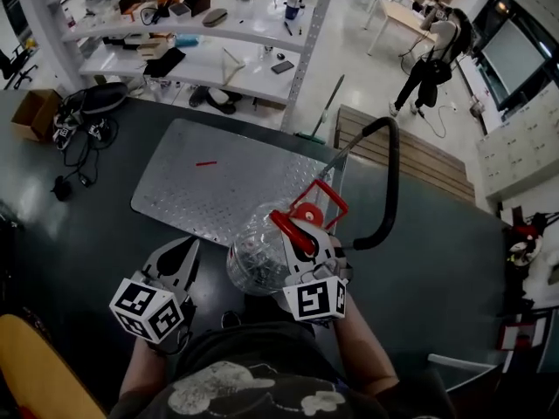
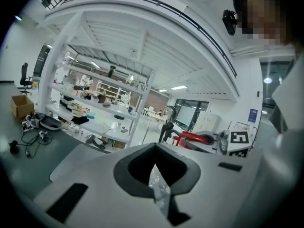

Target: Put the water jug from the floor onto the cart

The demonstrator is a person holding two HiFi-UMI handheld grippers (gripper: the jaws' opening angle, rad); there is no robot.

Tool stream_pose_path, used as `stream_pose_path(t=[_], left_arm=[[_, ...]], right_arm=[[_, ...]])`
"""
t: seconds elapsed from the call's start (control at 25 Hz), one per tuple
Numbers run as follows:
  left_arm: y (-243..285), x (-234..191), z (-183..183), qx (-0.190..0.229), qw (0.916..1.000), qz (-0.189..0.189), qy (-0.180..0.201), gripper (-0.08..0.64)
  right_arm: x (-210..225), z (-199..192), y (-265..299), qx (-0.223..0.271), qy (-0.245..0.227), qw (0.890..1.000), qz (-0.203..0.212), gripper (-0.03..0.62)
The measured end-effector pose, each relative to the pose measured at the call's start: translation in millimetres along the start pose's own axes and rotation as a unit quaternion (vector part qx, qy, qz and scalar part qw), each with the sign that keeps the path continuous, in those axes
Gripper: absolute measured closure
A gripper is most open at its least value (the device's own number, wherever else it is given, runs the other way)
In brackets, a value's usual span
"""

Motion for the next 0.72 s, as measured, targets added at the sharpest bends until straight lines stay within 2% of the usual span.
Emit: stream_pose_path(t=[0.2,0.32,0.4,0.52,0.72], left_arm=[[59.1,-25.7,36.5,0.004,0.9999,-0.002,0.012,0.552],[92.9,-37.9,50.8,0.013,0.9999,0.001,-0.001,0.552],[110.6,-45.0,58.6,0.014,0.9999,0.002,0.005,0.552],[131.4,-55.0,64.5,0.0,0.9999,0.008,0.011,0.552],[159.5,-80.0,64.1,-0.026,0.9995,0.008,0.016,0.552]], right_arm=[[31.0,-30.4,59.9,0.0,0.008,1.0,0.021,0.591],[47.8,-49.4,90.8,-0.013,0.011,0.999,0.036,0.591],[53.7,-61.7,110.7,-0.018,0.01,0.999,0.046,0.591],[58.6,-83.6,137.8,-0.027,-0.002,0.998,0.055,0.591],[69.4,-112.7,186.6,-0.046,0.003,0.998,0.052,0.592]])
Point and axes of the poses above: the fingertips, and each gripper's own axes: y forward along the fingers, x to its right, z out of its top, the point moved 9 cm from there along -y, backward along the fingers, and after that the axes turned 11 degrees about -z, right-handed, at the moved point
